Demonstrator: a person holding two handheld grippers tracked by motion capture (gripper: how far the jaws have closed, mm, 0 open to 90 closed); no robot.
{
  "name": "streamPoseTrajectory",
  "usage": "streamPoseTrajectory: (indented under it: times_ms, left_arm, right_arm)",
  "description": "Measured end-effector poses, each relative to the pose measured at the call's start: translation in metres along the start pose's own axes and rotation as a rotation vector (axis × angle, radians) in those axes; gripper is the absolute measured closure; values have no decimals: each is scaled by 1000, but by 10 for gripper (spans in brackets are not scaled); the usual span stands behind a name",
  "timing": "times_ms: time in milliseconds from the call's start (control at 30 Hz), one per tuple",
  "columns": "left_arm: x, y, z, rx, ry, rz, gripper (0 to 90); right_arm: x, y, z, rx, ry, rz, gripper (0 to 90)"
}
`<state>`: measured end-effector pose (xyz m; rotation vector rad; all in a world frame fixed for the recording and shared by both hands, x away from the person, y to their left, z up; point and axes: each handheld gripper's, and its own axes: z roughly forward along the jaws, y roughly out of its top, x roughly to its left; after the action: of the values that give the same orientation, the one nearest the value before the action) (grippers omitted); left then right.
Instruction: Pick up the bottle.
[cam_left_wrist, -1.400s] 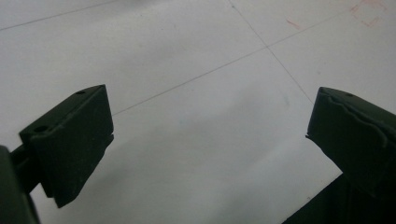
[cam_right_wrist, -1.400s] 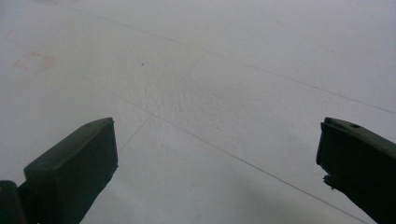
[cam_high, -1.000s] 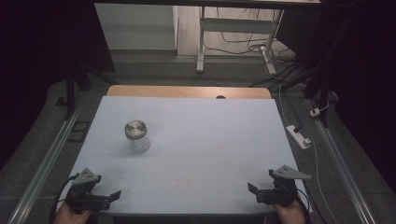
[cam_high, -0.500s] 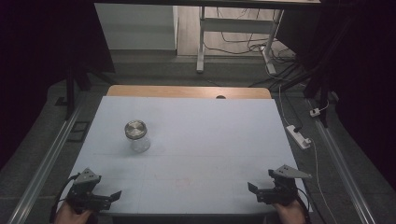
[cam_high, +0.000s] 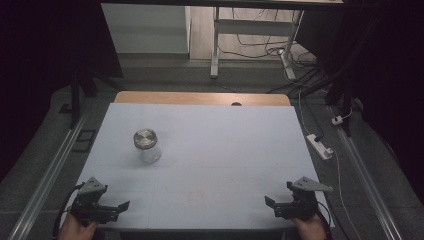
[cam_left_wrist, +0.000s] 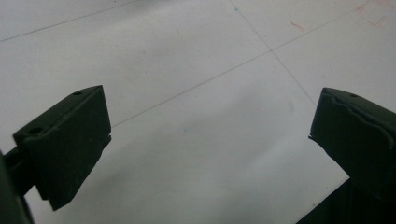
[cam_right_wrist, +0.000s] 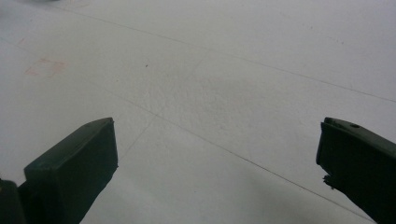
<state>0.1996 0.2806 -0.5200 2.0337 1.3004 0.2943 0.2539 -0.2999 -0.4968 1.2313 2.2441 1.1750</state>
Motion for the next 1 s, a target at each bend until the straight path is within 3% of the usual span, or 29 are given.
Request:
streamPoseTrajectory:
  times_ms: [167,433,733,1000]
  left_arm:
    - [0,3,2,-10,-5,15,0]
    - [5,12,13,-18,-47,67,0]
    - [12,25,19,-61,-34,83,0]
    - [15,37,29,-62,-32,122,0]
  right_arm:
    - [0,0,0,1,0,-3,0]
    - [1,0,1,2,0,-7,0]
    - [1,0,1,8,0,-11,0]
    - [1,0,2,10,-1,-11,0]
